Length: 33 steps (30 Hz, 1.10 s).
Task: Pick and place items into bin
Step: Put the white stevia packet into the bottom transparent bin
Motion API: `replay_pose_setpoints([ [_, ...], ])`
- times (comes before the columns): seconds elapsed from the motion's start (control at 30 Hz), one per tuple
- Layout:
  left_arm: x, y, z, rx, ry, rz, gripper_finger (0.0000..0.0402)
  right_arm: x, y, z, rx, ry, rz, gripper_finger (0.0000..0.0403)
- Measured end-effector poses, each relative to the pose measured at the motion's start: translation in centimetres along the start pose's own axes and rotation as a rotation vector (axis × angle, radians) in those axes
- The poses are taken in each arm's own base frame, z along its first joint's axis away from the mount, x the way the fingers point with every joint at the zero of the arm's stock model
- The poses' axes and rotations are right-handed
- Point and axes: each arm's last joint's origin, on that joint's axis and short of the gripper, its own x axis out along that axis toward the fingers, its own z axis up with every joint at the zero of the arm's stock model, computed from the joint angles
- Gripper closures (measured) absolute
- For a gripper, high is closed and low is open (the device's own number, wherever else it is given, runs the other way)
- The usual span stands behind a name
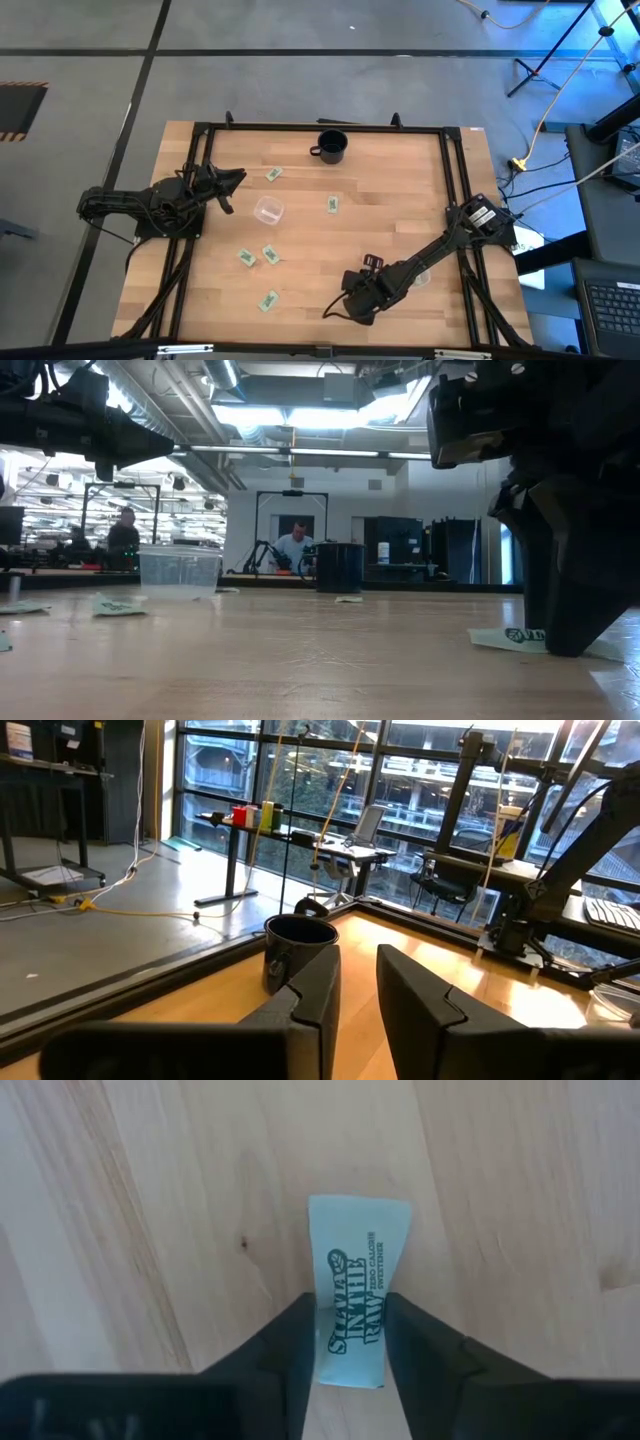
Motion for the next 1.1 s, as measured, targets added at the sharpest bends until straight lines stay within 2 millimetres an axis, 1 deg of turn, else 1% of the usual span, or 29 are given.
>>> replay_pose_setpoints([
  [0.17,0.0,0.0,0.0,0.000,0.000,0.000,0.0336,-0.1,0.0,0.0,-0.001,-0.004,0.001,0.0293],
  [0.33,0.0,0.0,0.0,0.000,0.000,0.000,0.0339,-1.3,-0.2,0.1,0.002,-0.034,0.008,0.0305],
  [0.5,0.0,0.0,0.0,0.000,0.000,0.000,0.0335,-2.1,-0.4,0.0,-0.002,-0.029,0.009,0.0323],
  [0.67,0.0,0.0,0.0,0.000,0.000,0.000,0.0338,-2.1,-0.7,-0.2,-0.023,-0.015,-0.024,0.0342],
  [0.73,0.0,0.0,0.0,0.000,0.000,0.000,0.0338,-2.4,-0.9,-0.3,-0.031,-0.006,-0.032,0.0348],
  [0.8,0.0,0.0,0.0,0.000,0.000,0.000,0.0337,-3.2,-1.1,-0.3,-0.030,-0.002,-0.028,0.0353],
  [0.87,0.0,0.0,0.0,0.000,0.000,0.000,0.0336,-4.5,-1.4,-0.5,-0.027,0.001,-0.031,0.0356],
  [0.93,0.0,0.0,0.0,0.000,0.000,0.000,0.0335,-6.1,-1.8,-0.7,-0.004,-0.006,-0.025,0.0359],
  [1.0,0.0,0.0,0.0,0.000,0.000,0.000,0.0337,-8.3,-2.3,-1.1,0.024,-0.026,-0.003,0.0359],
  [1.1,0.0,0.0,0.0,0.000,0.000,0.000,0.0338,-11.2,-2.9,-2.0,0.077,-0.038,0.020,0.0358],
])
